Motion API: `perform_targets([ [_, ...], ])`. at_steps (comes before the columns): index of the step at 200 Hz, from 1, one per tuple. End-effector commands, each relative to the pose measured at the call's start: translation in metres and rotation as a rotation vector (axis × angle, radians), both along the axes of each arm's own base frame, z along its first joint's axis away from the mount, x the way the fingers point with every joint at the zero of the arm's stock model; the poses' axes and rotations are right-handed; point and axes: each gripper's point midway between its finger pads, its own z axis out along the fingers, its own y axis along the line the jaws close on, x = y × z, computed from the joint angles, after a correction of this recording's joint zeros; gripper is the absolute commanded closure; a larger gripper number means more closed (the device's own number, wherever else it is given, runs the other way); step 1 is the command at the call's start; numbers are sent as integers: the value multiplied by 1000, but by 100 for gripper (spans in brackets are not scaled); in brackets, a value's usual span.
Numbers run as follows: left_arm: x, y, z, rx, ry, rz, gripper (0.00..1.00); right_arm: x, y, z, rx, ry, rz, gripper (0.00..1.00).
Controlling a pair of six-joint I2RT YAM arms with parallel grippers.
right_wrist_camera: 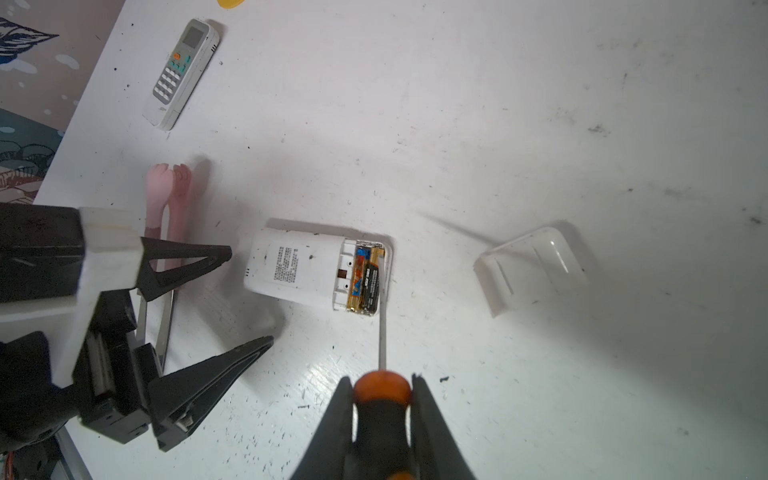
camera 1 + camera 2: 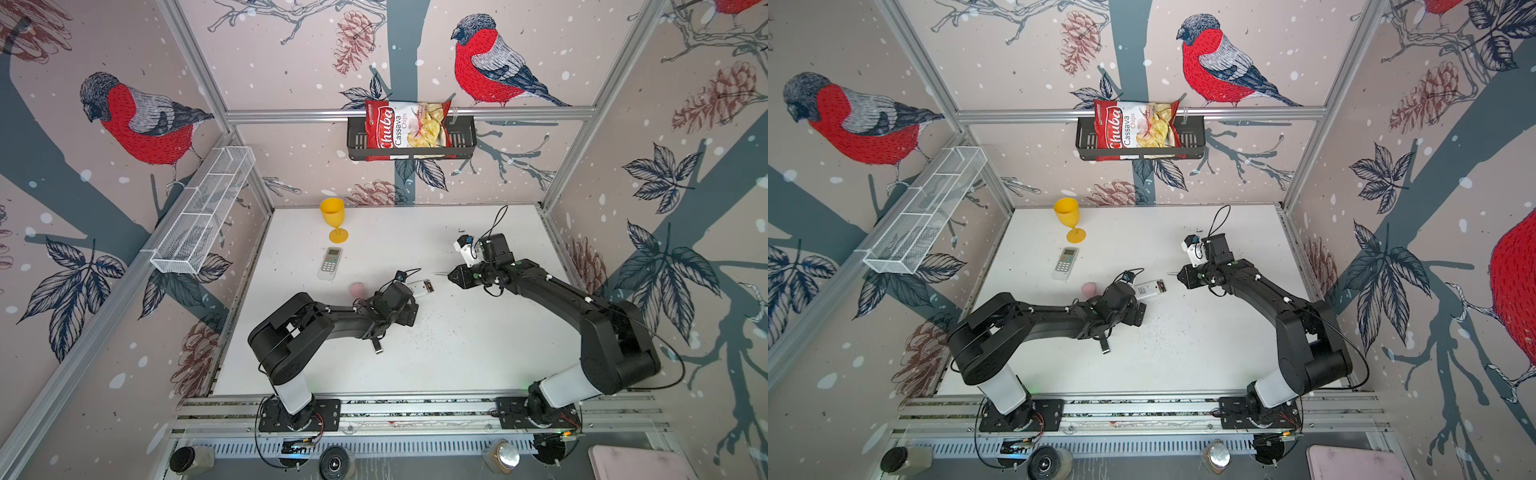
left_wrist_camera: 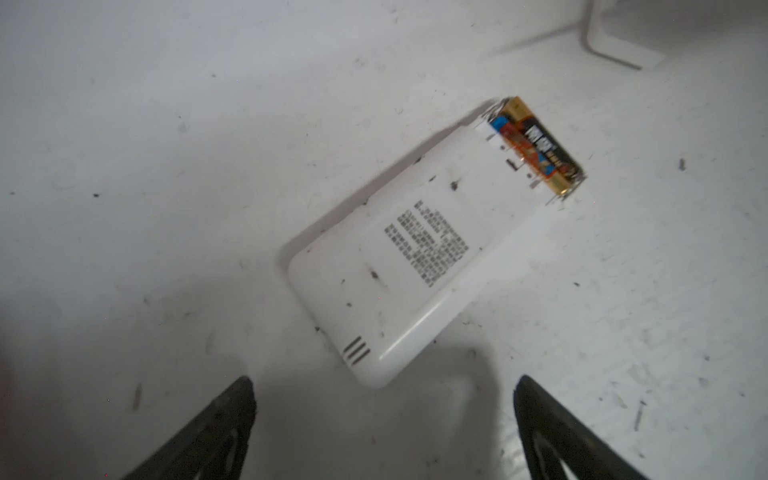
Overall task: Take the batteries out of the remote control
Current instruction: 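Insert the screwdriver tip into the battery compartment with the right gripper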
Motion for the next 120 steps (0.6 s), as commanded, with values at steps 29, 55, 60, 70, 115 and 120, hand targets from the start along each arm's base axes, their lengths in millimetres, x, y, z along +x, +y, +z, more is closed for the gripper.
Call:
perform_targets([
  [29,14,19,-12,109,-33,111,4,8,3,12,44,-55,0,100],
  [55,22,20,-12,118,-50,140,4,6,1,9,51,-41,4,100],
  [60,24,21,-12,116,-52,146,4,6,2,9,53,-40,6,100],
  [70,28,23,-10,113,-59,160,4,4,2,9,56,-36,8,100],
  [115,38,34,4,77,-91,203,4,-5,7,8,56,-17,28,100],
  [120,38,35,6,74,-95,204,4,-7,8,7,53,-18,32,100],
])
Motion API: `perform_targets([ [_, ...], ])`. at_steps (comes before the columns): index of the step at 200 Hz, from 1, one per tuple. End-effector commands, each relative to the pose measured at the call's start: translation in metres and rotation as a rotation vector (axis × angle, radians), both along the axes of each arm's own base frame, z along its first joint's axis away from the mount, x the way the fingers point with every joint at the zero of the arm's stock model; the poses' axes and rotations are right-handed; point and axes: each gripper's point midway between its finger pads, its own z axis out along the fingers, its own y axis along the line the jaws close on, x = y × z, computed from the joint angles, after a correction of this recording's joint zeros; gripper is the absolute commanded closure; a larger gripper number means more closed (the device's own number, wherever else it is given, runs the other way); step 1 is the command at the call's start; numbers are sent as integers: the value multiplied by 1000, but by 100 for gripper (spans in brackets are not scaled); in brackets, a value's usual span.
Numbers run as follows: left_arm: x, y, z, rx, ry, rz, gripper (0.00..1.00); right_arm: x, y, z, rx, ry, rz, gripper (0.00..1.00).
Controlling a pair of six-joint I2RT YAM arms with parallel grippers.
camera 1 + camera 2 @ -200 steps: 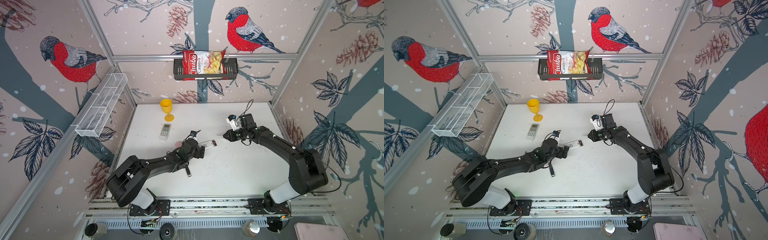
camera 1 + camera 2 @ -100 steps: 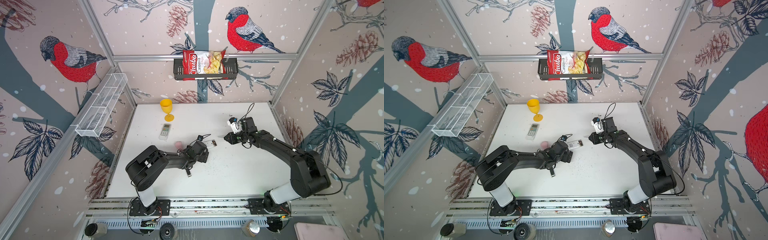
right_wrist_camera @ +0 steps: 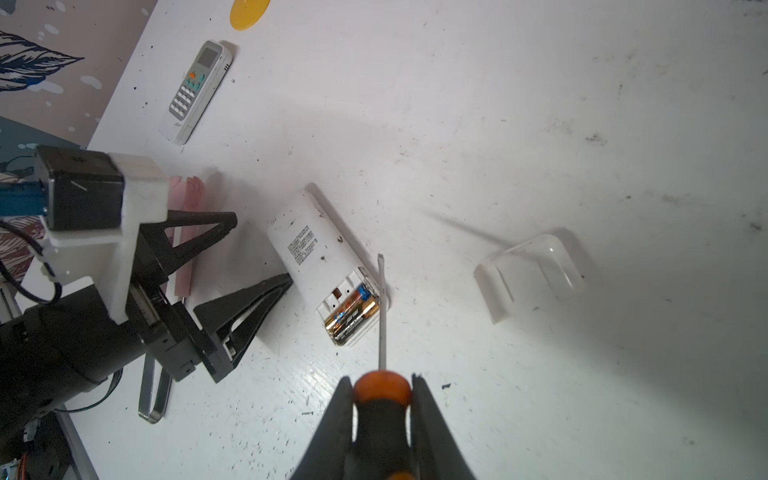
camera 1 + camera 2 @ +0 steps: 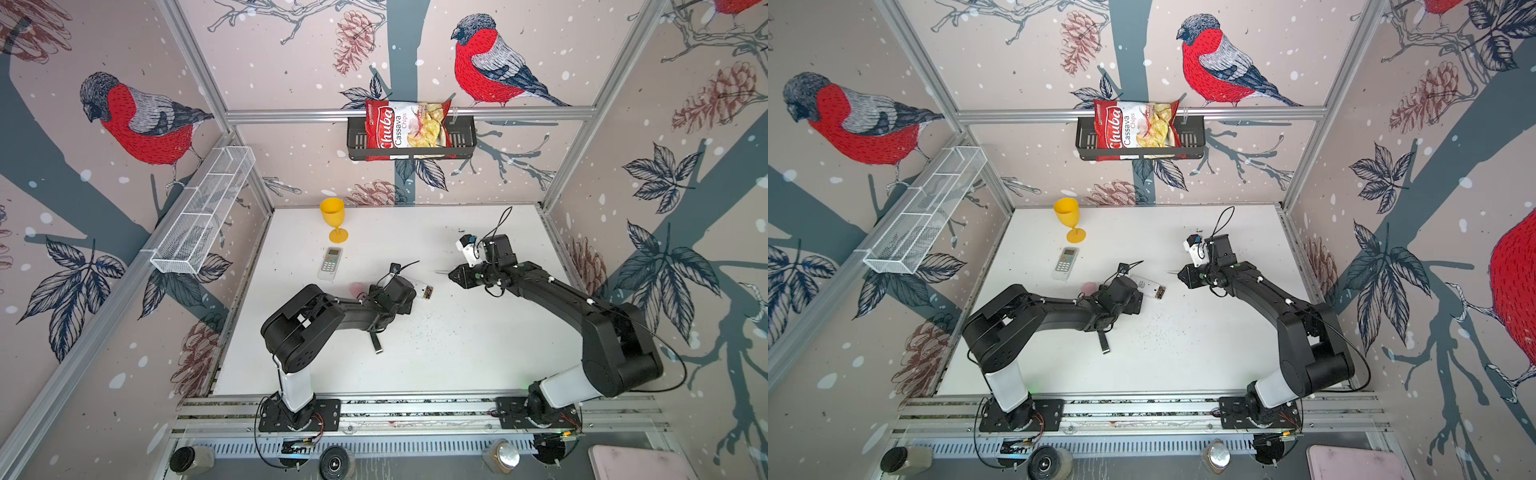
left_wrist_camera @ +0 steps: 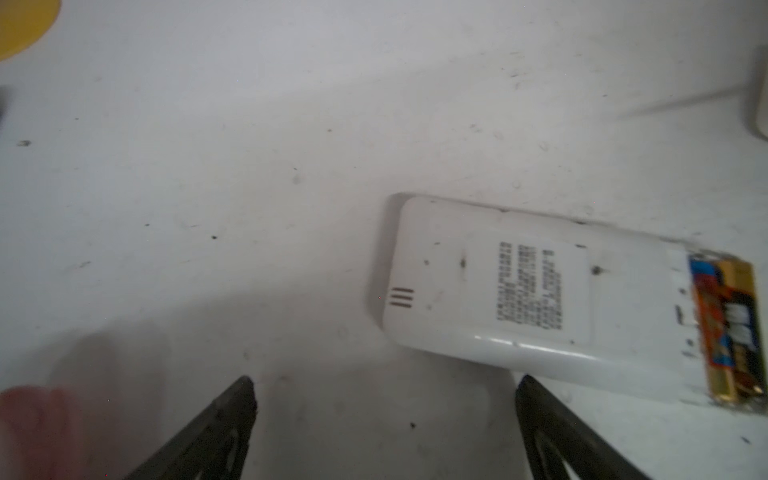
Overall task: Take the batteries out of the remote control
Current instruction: 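Insert the screwdriver tip into the battery compartment with the right gripper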
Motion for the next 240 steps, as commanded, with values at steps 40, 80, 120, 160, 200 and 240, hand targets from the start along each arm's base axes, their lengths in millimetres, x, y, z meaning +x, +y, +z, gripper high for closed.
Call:
perform_targets([
  [40,-4,14,28,-59,-42,31,4,-26,21,1,-44,-115,65,100],
  [80,-1,23,51,-147,-68,33,4,-34,14,0,-133,-248,37,100],
  [120,7,17,52,-208,-32,1,4,-41,11,4,-227,-341,45,100],
  [160,13,7,55,-237,-20,-29,4,-49,17,-9,-344,-354,91,100],
  [200,16,4,57,-268,-7,-51,5,-57,20,-21,-422,-351,119,100],
  [240,16,-3,52,-280,16,-80,7,-64,24,-25,-415,-337,144,100],
])
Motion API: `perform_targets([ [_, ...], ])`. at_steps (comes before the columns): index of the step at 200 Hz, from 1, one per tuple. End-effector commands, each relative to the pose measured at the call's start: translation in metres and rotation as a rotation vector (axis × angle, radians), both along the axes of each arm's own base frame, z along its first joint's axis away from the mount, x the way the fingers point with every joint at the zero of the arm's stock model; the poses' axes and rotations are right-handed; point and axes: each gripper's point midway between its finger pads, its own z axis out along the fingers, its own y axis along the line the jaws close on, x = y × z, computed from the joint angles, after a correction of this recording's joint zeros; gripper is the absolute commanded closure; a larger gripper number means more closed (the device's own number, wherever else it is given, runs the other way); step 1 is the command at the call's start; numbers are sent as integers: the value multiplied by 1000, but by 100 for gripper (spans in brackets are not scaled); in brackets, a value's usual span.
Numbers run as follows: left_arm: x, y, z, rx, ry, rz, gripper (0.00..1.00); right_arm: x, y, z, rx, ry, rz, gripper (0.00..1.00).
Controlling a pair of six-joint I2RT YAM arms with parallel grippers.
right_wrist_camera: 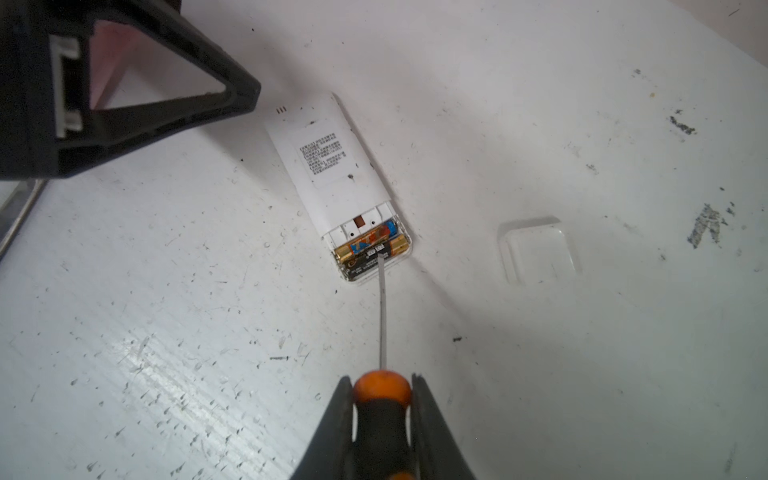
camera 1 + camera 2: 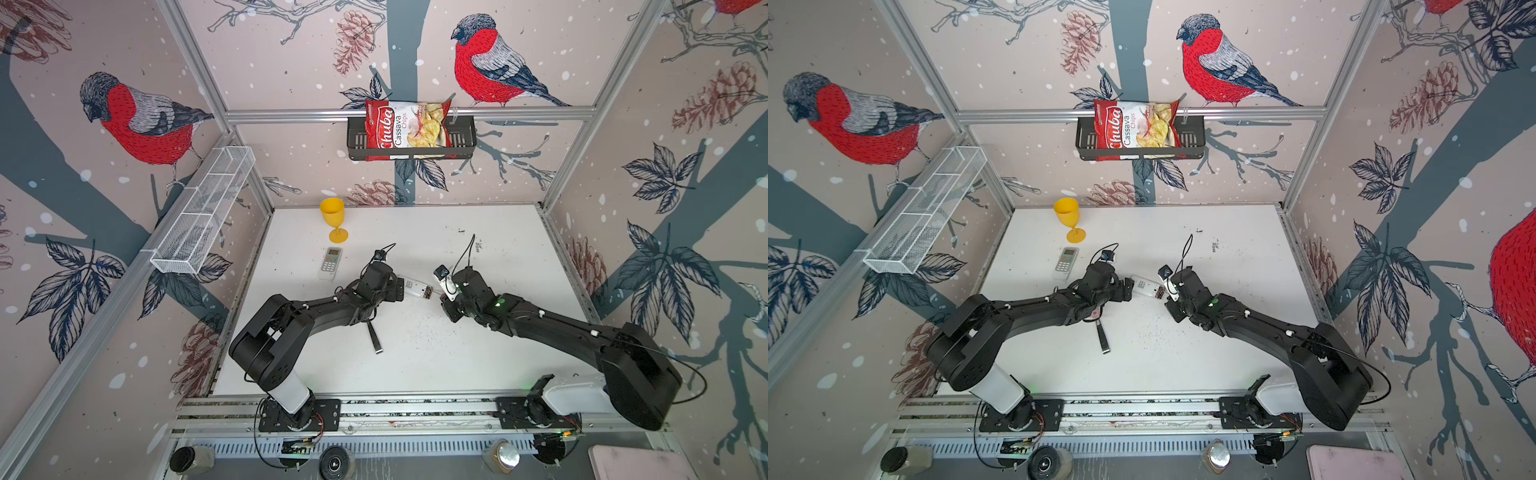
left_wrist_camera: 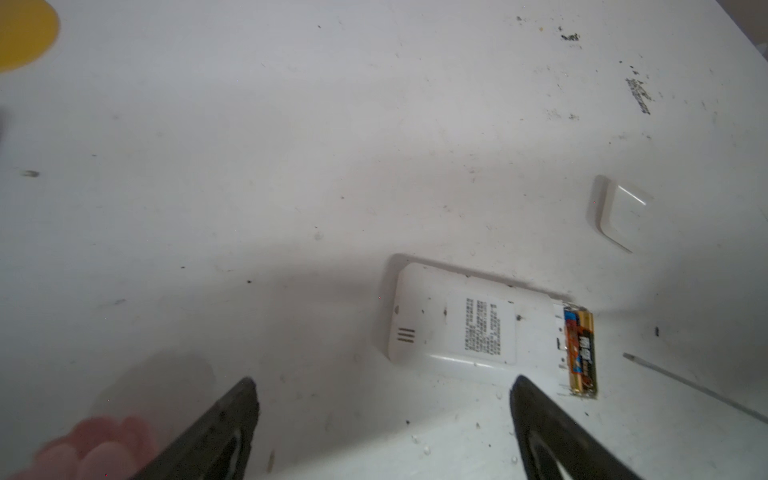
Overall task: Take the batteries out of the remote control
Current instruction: 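Insert the screwdriver tip into the battery compartment with the right gripper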
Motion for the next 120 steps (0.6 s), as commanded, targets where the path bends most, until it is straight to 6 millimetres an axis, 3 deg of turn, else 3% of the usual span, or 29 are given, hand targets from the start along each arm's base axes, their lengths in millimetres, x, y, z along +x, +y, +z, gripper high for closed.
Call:
perform_targets([
  [1,3,-11,3,-29,-8,-38,8,-2,0,-1,-19,-7,5,100],
  [120,7,-18,-11,-29,22,-50,11,-7,4,-17,-53,28,33,100],
])
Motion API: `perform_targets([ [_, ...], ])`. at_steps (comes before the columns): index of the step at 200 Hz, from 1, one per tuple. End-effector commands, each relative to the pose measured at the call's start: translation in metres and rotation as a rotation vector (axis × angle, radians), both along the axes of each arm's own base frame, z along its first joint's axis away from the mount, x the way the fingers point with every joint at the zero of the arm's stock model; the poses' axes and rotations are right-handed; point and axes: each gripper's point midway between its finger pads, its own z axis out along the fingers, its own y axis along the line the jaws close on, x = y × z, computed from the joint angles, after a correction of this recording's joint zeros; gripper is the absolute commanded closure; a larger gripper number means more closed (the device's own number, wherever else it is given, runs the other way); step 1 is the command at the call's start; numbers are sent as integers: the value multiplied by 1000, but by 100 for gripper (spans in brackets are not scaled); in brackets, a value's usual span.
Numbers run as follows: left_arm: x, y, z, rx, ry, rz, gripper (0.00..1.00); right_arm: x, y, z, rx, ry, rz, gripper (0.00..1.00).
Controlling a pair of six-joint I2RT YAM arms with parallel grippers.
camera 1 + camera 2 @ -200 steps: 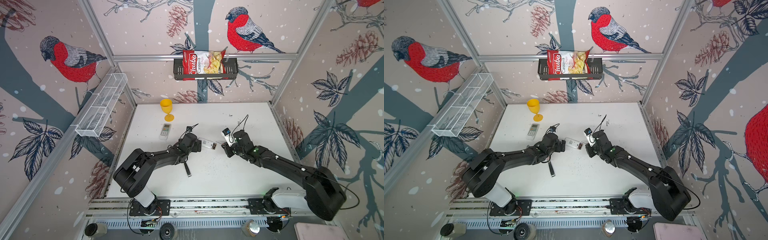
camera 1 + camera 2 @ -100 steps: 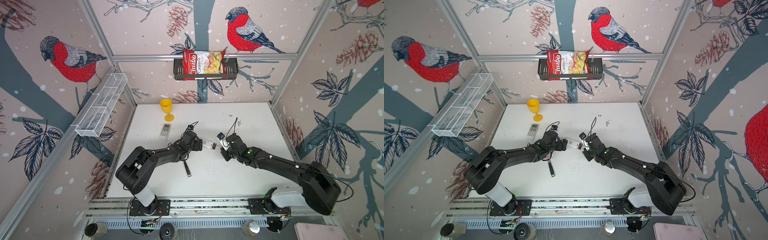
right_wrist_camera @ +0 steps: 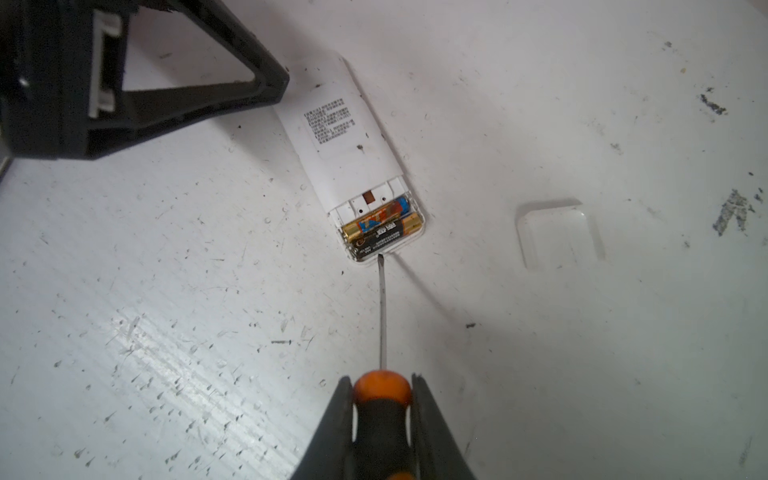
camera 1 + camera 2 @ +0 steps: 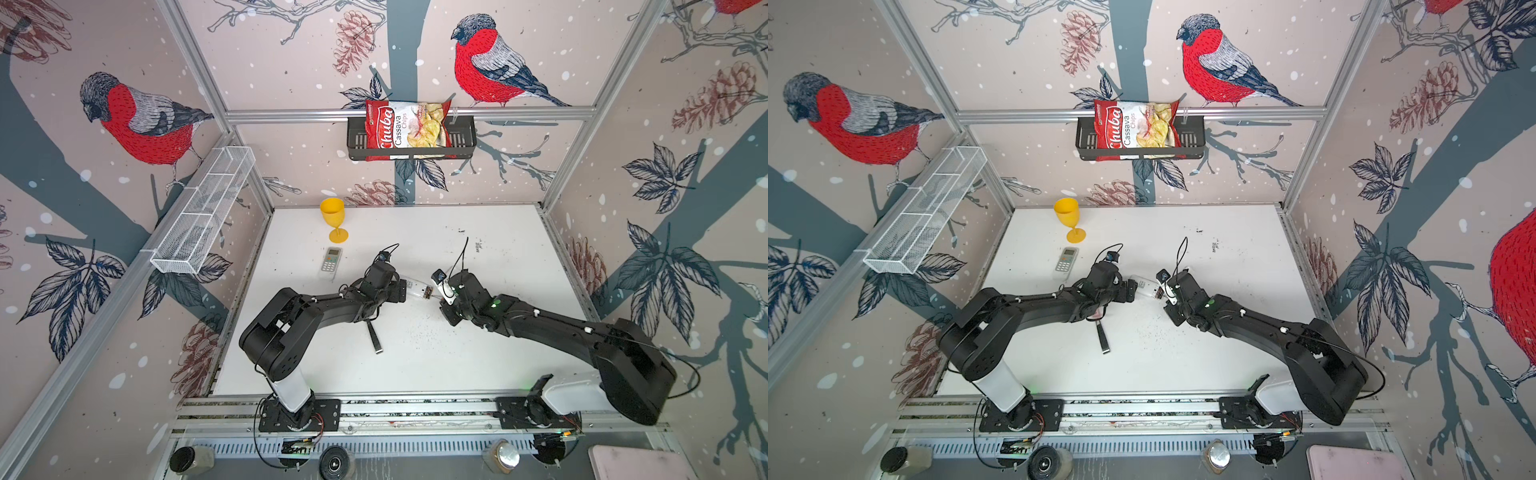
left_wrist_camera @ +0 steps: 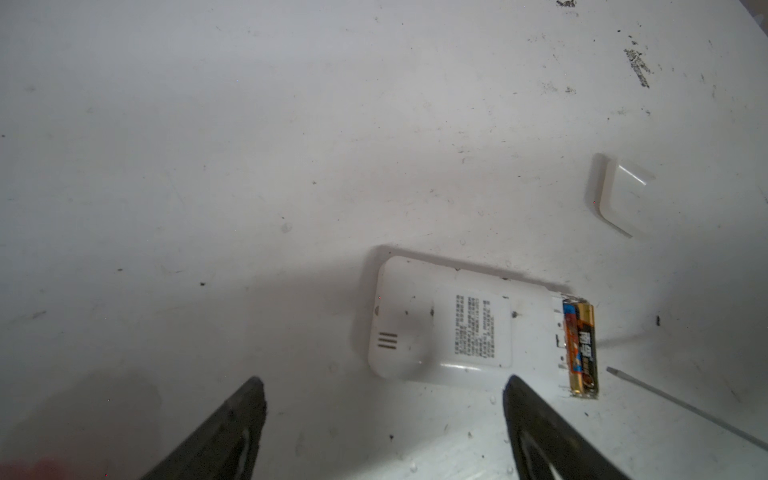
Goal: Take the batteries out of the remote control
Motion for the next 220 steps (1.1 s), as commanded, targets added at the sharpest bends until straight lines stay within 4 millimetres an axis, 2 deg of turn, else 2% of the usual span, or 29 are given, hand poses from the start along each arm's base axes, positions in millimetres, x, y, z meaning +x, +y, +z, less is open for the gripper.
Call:
perform_targets([
  [1,4,-6,4,-20,-14,-15,12,1,3,-1,-4,-8,15,100],
  [60,6,-13,-5,-29,7,-28,13,5,5,1,3,-14,22,100],
  [134,8,-14,-7,-23,11,-27,14,12,1,13,22,-39,1,100],
  [220,8,-14,-9,-22,10,-30,15,13,3,0,4,-10,12,100],
])
